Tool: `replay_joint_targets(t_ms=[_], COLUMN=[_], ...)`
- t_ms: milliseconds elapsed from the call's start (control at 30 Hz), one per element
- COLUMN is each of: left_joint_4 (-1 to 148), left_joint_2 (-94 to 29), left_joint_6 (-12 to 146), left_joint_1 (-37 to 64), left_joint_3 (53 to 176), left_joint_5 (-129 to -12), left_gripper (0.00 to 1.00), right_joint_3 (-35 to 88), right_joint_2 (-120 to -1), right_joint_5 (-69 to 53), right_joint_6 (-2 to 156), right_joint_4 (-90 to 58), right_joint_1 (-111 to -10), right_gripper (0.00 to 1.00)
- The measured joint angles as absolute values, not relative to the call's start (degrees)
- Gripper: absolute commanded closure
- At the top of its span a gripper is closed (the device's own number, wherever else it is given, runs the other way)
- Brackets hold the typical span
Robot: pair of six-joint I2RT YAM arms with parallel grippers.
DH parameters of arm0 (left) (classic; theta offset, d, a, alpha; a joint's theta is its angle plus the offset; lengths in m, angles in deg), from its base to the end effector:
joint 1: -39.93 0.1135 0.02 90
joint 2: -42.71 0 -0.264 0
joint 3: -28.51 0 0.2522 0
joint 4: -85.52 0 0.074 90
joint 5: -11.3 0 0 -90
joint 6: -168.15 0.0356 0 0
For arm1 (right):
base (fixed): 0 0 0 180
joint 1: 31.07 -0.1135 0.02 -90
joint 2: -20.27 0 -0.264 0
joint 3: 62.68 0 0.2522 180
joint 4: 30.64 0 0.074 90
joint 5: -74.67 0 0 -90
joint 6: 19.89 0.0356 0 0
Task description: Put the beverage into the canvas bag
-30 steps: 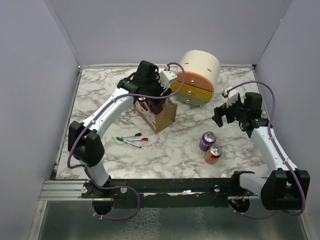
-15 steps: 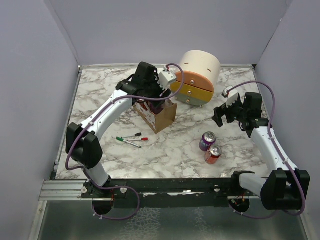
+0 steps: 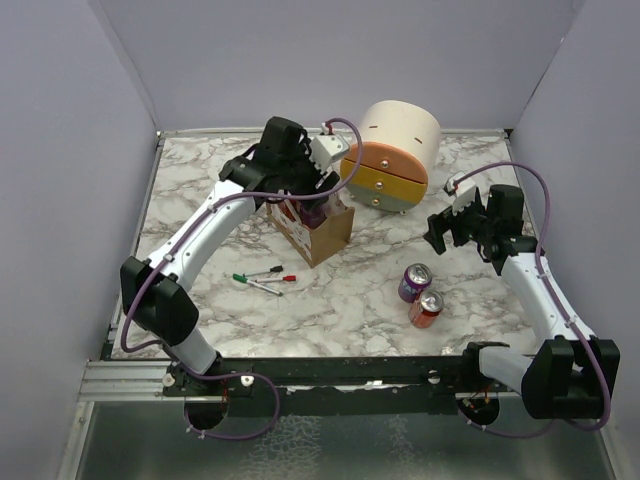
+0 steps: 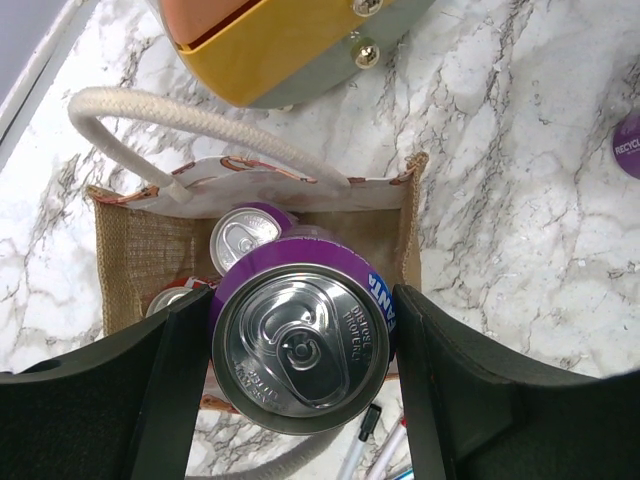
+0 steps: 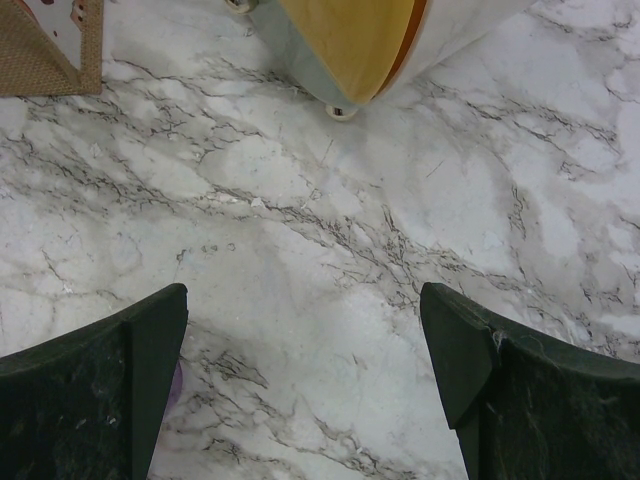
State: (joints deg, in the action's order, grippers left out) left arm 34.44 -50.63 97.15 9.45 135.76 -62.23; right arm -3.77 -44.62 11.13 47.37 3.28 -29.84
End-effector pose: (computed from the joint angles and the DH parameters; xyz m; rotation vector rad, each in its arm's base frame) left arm 0.3106 -0.1945 0.3723 1.0722 1.9462 -0.4293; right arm 0.2403 0.0107 0.2584 -0.6434 2.1011 0.2903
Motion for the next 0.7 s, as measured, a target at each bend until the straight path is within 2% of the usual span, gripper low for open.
replay_joint_targets(t_ms=[700], left_joint_4=[35.53], left_joint_2=[-47.4], left_joint_6=[96.87], left_joint_1=[10.63], left_joint_3=[127.76], left_joint_5=[-62.28], left_gripper=[1.0], right_joint_3=[-3.77], right_joint_2=[-44.62], right_joint_5=[11.11], right_joint_6=[47.35], right_joint_4=[3.28], right_joint_1=[-29.84], right_gripper=[0.0])
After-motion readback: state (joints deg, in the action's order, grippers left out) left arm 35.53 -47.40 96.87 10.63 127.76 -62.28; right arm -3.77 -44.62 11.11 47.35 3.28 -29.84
